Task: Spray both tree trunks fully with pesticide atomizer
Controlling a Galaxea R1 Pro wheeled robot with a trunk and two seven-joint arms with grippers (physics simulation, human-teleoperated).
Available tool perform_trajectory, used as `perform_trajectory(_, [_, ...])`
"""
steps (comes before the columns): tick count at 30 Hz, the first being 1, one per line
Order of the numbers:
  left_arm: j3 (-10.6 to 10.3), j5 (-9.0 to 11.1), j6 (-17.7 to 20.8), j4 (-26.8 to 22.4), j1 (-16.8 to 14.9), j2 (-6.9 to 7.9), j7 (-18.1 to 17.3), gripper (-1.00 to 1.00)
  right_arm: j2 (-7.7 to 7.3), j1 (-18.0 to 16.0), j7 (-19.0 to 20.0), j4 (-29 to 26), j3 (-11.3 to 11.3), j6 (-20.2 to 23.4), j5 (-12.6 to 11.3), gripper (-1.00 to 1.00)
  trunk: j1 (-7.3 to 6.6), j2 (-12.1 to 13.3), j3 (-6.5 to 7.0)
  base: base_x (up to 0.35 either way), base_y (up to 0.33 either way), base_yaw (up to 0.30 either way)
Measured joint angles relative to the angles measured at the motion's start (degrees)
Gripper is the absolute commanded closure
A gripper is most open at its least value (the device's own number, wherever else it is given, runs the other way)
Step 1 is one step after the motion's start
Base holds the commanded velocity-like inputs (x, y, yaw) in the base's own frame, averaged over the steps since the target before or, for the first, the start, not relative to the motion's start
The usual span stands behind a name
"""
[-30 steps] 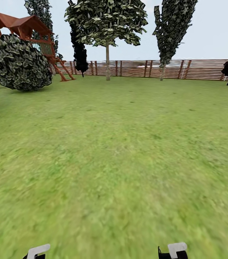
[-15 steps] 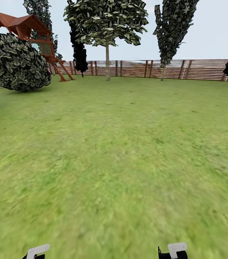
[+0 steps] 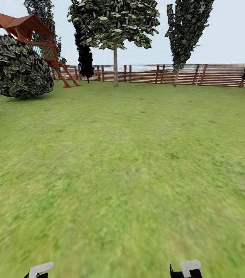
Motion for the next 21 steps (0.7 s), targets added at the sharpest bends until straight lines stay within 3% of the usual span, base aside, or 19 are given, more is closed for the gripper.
perform_trajectory(21, [0.0, 0.1, 0.0, 0.0, 0.0, -0.07, 0.0, 1.00, 0.00, 0.0, 0.0, 0.0, 0.0, 0.0, 0.0, -1.00, 0.00, 0.0, 0.00, 0.340, 0.000, 0.000])
